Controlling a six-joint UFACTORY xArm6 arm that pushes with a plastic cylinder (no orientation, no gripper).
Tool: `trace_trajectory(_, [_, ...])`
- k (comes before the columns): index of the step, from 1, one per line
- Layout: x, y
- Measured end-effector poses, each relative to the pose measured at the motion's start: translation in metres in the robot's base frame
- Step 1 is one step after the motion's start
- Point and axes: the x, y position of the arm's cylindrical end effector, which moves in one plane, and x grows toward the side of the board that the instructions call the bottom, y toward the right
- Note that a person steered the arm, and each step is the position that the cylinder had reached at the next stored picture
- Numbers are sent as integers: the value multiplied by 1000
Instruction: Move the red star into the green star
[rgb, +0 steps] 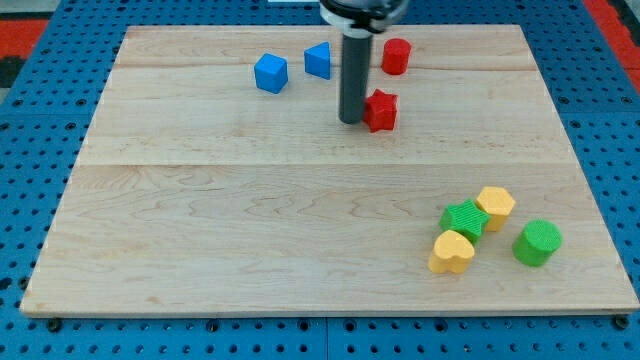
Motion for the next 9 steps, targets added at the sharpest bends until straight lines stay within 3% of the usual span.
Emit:
trace_trajectory(1, [-18,22])
trace_trajectory(2, [-6,72])
trace_trajectory(4, [59,119])
trace_trajectory(6, [60,198])
trace_trajectory(7, [76,205])
trace_trajectory(9, [84,129])
